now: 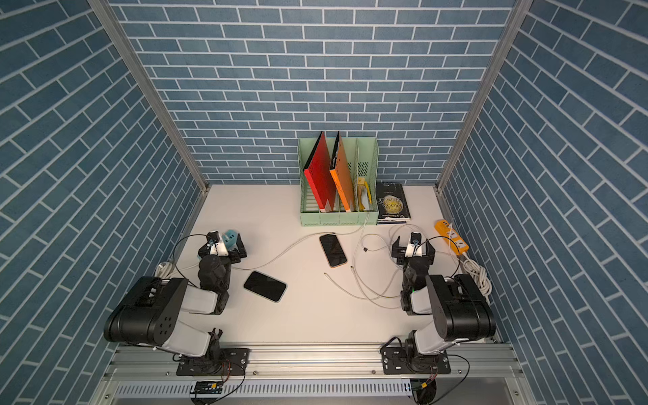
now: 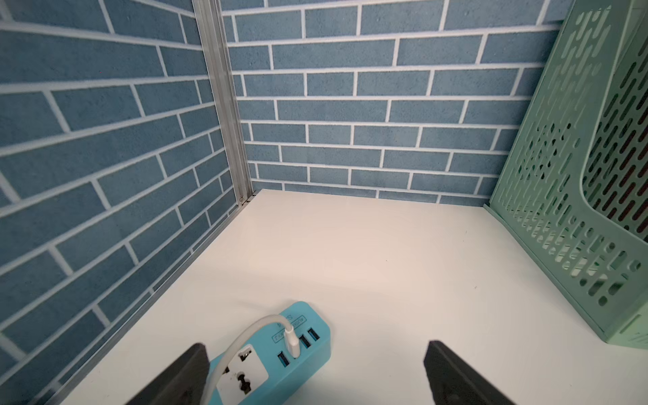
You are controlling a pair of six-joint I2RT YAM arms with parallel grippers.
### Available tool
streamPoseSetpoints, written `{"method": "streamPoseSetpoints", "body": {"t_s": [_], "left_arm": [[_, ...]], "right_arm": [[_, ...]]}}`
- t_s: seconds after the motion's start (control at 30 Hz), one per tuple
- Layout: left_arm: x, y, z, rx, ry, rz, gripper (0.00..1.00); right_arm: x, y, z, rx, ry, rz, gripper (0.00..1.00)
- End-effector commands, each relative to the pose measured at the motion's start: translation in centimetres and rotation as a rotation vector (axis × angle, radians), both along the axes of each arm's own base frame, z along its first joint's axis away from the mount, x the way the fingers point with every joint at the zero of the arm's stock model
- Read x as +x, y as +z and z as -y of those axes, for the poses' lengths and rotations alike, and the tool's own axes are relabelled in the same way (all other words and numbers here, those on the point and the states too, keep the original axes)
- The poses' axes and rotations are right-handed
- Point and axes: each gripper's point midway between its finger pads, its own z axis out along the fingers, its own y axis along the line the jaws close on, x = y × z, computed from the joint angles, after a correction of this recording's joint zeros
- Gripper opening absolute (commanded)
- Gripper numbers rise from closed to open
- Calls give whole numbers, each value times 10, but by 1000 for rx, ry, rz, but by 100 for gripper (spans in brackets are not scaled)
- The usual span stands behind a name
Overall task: Plug the charging cable into the phone
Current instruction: Pick up the charging cable from the center of the board.
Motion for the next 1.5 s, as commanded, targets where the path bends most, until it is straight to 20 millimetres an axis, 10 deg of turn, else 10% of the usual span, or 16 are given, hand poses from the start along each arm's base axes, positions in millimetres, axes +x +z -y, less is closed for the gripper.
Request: {"method": "streamPoseSetpoints", "body": {"t_s": [0.0,0.8,1.2,1.47], "left_arm": [[2,2,-2,4,1,5,100],[3,2,-2,3,2,4,100],[-10,36,-44,-194,337,-20,100],[0,30,-12,-417,176,-86,100]], "right_arm": [[4,3,0,21,-1,11,100],[4,3,0,21,-1,10,100],[2,5,5,26,-24,22,100],[-12,41,-4,1,-53,43,98]]}}
